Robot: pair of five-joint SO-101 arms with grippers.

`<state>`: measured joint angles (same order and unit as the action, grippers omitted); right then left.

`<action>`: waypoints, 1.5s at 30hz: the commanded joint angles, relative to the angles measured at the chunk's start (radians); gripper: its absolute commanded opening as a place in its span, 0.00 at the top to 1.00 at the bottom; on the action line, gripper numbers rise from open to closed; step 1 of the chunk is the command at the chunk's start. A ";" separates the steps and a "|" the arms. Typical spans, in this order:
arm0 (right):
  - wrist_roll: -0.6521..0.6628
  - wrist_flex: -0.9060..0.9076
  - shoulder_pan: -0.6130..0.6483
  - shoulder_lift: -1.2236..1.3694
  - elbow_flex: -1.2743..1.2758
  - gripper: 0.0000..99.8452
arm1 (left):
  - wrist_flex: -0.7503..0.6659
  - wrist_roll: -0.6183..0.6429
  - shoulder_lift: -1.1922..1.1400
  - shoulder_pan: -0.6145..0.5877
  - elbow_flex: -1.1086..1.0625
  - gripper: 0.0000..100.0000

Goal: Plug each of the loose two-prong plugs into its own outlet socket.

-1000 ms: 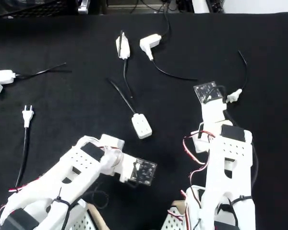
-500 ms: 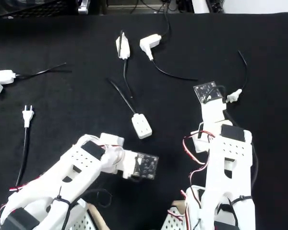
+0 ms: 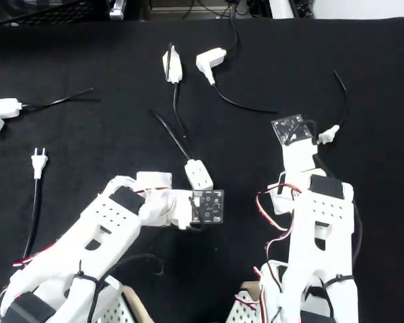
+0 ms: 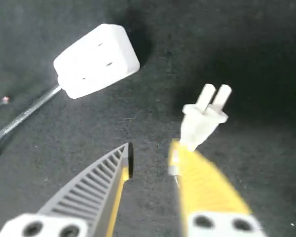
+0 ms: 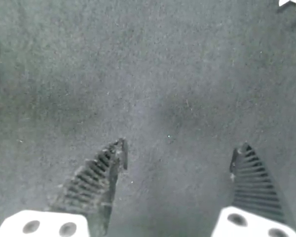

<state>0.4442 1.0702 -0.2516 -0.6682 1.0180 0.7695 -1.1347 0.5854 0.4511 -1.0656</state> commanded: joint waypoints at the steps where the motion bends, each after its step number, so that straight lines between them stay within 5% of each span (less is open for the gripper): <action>1: -0.003 -0.031 0.014 -0.001 0.004 0.67 | 0.009 0.014 0.012 -0.008 0.010 0.63; 23: -0.003 -0.041 0.014 0.001 0.012 0.67 | 0.069 -0.063 0.000 0.150 -0.005 0.74; 29: -0.003 -0.041 0.014 0.001 0.012 0.67 | -0.117 -0.064 -0.002 0.051 -0.054 0.74; 45: -0.003 -0.043 0.014 0.001 0.012 0.67 | -0.305 -0.060 -0.002 0.127 -0.217 0.74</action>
<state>0.4442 1.0380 -0.2516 -0.6682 1.0334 0.4918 -1.1930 0.5930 0.5539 -1.2774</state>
